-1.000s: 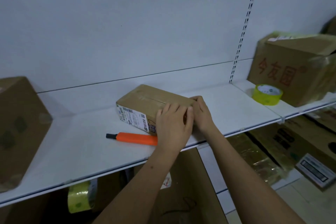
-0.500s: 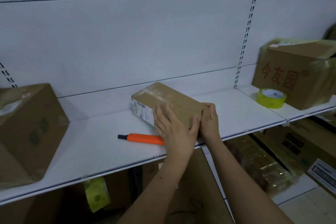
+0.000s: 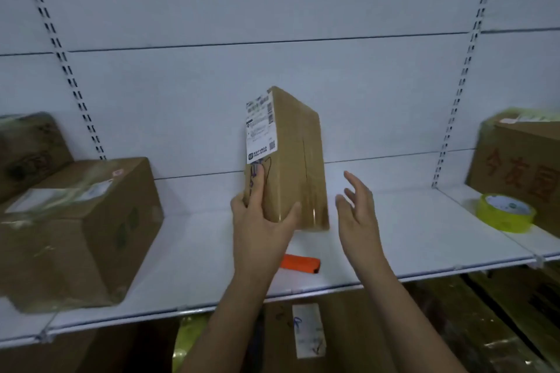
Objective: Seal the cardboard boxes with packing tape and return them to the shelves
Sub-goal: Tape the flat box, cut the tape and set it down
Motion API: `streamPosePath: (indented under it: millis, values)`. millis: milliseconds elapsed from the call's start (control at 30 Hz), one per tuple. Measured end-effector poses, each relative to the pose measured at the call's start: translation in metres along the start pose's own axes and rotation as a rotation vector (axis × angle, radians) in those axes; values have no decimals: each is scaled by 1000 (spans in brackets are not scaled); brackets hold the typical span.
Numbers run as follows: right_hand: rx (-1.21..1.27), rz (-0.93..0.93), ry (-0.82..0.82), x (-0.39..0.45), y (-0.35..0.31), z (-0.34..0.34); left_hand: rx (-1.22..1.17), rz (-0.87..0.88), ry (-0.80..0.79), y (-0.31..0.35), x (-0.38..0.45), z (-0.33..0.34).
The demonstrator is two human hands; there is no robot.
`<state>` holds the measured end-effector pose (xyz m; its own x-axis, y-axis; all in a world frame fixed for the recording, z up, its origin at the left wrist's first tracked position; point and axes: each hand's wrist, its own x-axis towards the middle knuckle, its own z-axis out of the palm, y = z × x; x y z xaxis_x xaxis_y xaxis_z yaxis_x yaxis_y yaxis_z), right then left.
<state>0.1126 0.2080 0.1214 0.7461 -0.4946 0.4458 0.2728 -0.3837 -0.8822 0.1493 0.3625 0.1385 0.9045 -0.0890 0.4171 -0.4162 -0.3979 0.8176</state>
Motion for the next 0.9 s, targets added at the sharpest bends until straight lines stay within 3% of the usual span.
streamPosePath:
  millis: [133, 233, 267, 400, 433, 500, 567, 667, 900]
  values:
    - [258, -12, -438, -9, -35, 58, 334, 131, 221, -25, 0, -52]
    - [333, 52, -650, -18, -42, 104, 541, 72, 320, -45, -7, -88]
    - [329, 55, -692, -21, -42, 119, 572, 53, 282, -54, -8, -101]
    - [94, -64, -694, -35, -45, 161, 508, 59, -181, -80, -9, -166]
    - [66, -72, -682, -38, -43, 167, 537, 150, -154, -81, -12, -183]
    - [25, -94, -722, -39, -38, 174, 665, 341, 128, -83, -12, -215]
    - [-34, -83, -793, -37, -35, 176, 853, 307, 319, -90, -1, -241]
    - [-93, -90, -758, -38, -31, 180, 924, 84, 243, -124, 16, -255]
    - [-48, -183, -731, -47, -32, 209, 816, 111, 330, -147, 25, -240]
